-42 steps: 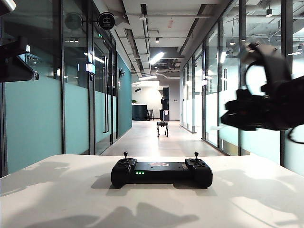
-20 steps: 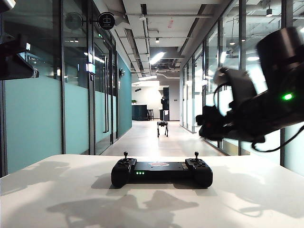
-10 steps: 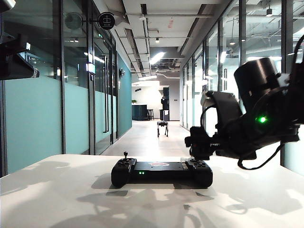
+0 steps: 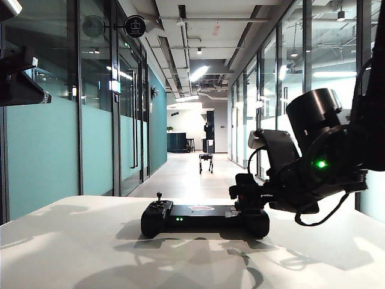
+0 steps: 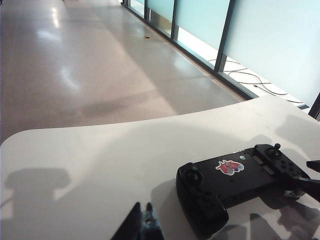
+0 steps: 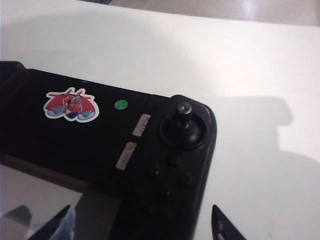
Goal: Push the left joystick on the remote control sitting on the white table backward to make the robot dog back up in a straight line until it returns close to you.
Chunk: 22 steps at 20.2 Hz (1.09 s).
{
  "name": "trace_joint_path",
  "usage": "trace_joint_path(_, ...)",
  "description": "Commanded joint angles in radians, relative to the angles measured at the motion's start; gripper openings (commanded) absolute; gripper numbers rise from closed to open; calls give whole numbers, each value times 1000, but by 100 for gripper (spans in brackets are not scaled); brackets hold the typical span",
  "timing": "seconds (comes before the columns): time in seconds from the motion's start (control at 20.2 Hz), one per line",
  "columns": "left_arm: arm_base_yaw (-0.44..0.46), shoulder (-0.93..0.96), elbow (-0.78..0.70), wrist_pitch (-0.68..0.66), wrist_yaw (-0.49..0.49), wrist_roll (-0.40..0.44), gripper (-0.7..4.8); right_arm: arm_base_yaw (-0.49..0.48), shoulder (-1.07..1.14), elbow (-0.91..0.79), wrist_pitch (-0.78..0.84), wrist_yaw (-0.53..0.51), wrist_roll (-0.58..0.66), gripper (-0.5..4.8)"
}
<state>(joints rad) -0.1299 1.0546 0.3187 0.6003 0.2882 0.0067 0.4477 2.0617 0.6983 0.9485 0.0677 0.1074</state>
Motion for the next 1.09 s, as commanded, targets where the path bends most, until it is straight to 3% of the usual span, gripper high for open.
trace_joint_path(0.05,0,-1,4,5,8,1,-5,2,6,18,-33,2,2,347)
trace_joint_path(1.09,0,-1,4,8,8,1,-5,-1,46,100,-106,5,2,346)
